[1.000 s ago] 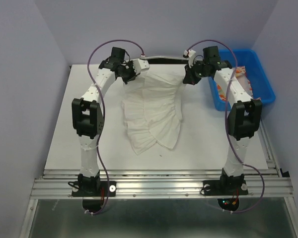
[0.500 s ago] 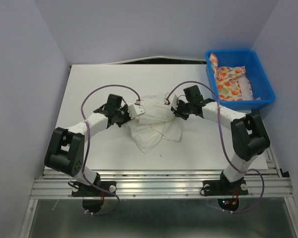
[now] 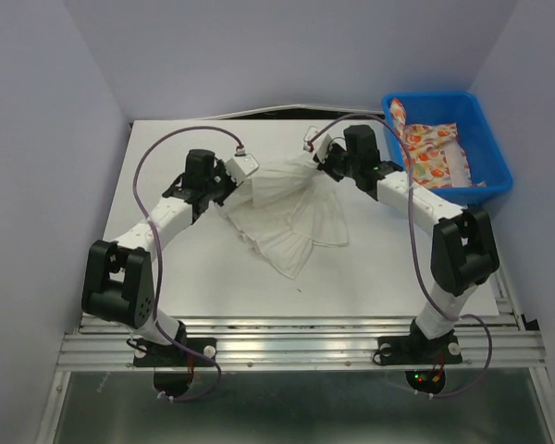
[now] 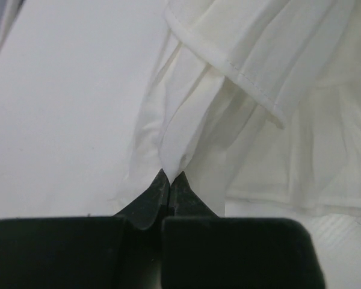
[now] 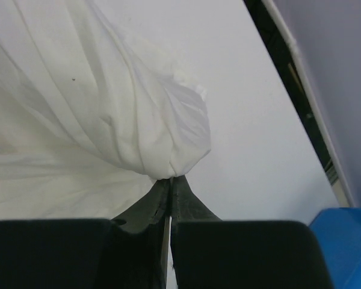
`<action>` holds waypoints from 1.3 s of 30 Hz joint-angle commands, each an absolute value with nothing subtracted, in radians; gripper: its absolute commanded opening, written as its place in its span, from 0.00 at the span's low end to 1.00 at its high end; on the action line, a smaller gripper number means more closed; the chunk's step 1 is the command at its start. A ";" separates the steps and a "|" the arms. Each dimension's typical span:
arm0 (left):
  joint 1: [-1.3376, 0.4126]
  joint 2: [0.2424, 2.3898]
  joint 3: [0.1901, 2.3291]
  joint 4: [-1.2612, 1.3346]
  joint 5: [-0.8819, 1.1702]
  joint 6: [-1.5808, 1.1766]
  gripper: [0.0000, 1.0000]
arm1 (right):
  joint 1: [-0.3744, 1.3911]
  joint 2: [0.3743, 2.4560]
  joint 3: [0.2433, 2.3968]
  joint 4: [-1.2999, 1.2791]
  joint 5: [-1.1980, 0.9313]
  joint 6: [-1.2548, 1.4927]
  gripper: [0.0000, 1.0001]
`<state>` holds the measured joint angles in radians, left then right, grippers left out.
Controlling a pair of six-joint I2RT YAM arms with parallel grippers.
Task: Fold and stack the skirts
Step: Fold the skirt
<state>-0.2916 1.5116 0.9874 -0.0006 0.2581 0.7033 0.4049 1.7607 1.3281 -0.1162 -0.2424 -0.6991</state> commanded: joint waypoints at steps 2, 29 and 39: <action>-0.253 1.508 1.150 0.003 0.244 0.638 0.00 | 0.394 1.844 1.529 -0.026 -0.252 -0.721 0.01; -0.663 1.526 0.805 0.031 0.216 0.480 0.00 | 0.247 1.918 0.982 0.560 -0.494 -0.902 0.01; -0.503 1.723 0.995 -0.098 0.144 0.594 0.00 | 0.247 1.760 0.953 0.330 -0.502 -0.957 0.01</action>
